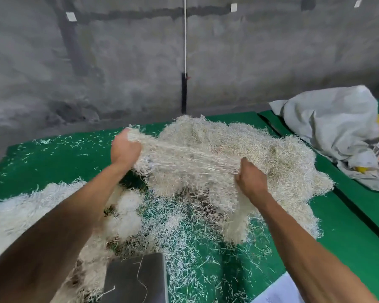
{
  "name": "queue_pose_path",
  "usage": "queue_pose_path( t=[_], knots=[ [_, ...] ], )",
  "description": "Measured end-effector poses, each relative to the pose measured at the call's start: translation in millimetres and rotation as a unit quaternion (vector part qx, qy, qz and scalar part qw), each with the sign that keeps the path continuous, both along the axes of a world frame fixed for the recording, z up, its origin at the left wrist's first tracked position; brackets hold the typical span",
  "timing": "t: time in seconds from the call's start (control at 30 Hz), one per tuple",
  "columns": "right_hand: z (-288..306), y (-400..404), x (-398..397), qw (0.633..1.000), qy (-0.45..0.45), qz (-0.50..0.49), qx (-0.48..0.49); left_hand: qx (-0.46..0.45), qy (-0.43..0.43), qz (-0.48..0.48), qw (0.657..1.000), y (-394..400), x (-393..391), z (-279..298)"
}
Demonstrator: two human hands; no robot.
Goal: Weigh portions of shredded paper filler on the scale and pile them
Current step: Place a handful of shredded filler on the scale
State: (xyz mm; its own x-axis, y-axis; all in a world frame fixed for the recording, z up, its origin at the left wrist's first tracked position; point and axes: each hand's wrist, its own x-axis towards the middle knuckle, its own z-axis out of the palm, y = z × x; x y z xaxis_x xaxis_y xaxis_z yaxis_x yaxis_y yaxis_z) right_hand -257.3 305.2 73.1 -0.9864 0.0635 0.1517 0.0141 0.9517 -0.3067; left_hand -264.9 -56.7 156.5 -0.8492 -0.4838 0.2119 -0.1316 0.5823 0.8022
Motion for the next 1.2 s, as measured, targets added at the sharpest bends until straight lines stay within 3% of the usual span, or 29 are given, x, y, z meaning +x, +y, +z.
queue_pose_path(
  t=[0.07,0.23,0.4,0.5,0.6,0.7,0.8,0.87,1.0,1.1,1.2],
  knots=[
    [-6,17,1,0.999,-0.021,-0.025,-0.015,0.013,-0.018,0.043,0.999,-35,-3,-3],
    [-15,-39,-7,0.996,0.009,0.038,-0.077,0.060,-0.031,-0.096,0.993,22,-7,-36],
    [-33,-9,-6,0.993,-0.043,-0.029,-0.107,0.190,-0.007,0.057,0.980,-11,-4,-34],
    [-42,-7,-4,0.975,-0.061,-0.086,-0.193,0.273,-0.012,0.079,0.959,-11,-6,-31],
    [-43,-19,-2,0.976,-0.077,-0.097,-0.179,0.380,-0.042,0.079,0.921,-3,-10,-23],
    [-33,-37,-1,0.985,-0.133,-0.030,-0.105,0.435,-0.042,0.038,0.899,6,-12,0],
    [-11,-77,3,0.981,-0.128,0.122,-0.076,0.429,-0.022,0.001,0.903,24,-19,26],
    [3,-114,7,0.969,-0.087,0.200,-0.117,0.419,-0.035,-0.027,0.907,42,-21,38],
    [13,-176,17,0.934,-0.131,0.202,-0.265,0.474,-0.081,-0.138,0.866,73,-12,55],
    [-21,-180,23,0.960,-0.123,0.194,-0.158,0.515,-0.016,-0.153,0.844,65,-9,87],
    [-78,-134,38,0.973,-0.181,0.114,-0.089,0.527,0.048,-0.124,0.839,23,-11,114]
  ],
)
